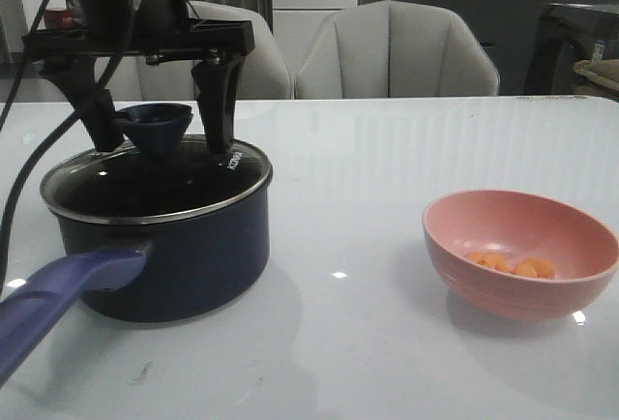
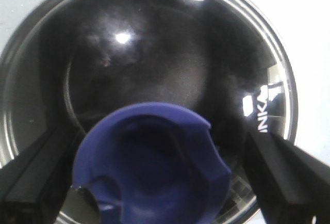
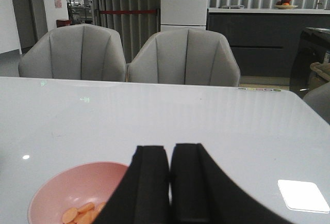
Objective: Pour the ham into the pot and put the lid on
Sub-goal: 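Lower the left gripper onto the purple lid knob and grasp it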
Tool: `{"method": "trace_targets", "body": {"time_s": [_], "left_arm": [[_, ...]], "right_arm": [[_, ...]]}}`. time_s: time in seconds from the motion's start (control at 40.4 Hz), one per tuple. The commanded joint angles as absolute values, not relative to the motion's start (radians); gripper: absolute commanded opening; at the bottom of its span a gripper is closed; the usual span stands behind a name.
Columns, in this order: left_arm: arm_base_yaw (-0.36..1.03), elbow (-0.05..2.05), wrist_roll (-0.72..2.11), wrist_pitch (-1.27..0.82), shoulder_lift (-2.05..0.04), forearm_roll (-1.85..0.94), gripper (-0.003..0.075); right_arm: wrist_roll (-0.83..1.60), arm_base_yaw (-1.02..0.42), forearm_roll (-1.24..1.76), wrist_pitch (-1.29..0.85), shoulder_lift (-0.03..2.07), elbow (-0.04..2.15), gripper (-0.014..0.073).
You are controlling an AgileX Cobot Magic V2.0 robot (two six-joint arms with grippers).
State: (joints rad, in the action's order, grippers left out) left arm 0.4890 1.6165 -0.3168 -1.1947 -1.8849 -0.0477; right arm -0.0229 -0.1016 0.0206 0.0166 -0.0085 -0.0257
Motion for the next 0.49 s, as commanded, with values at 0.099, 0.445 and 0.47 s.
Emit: {"method": "trace_targets", "body": {"time_s": [0.099, 0.445, 0.47], "left_arm": [[0.491, 1.647, -0.330, -1.184, -1.840, -0.062, 0.0623], [0.491, 1.647, -0.330, -1.213, -1.870, -0.062, 0.0414], [0.491, 1.647, -0.330, -1.210, -1.870, -0.062, 0.0395]], "right_arm": [[-0.020, -0.101, 0.009, 0.092, -0.029, -0.036, 0.0175], [-0.020, -0.101, 0.009, 0.092, -0.029, -0.036, 0.0175], [-0.020, -0.101, 0.009, 0.092, -0.029, -0.036, 0.0175]]}}
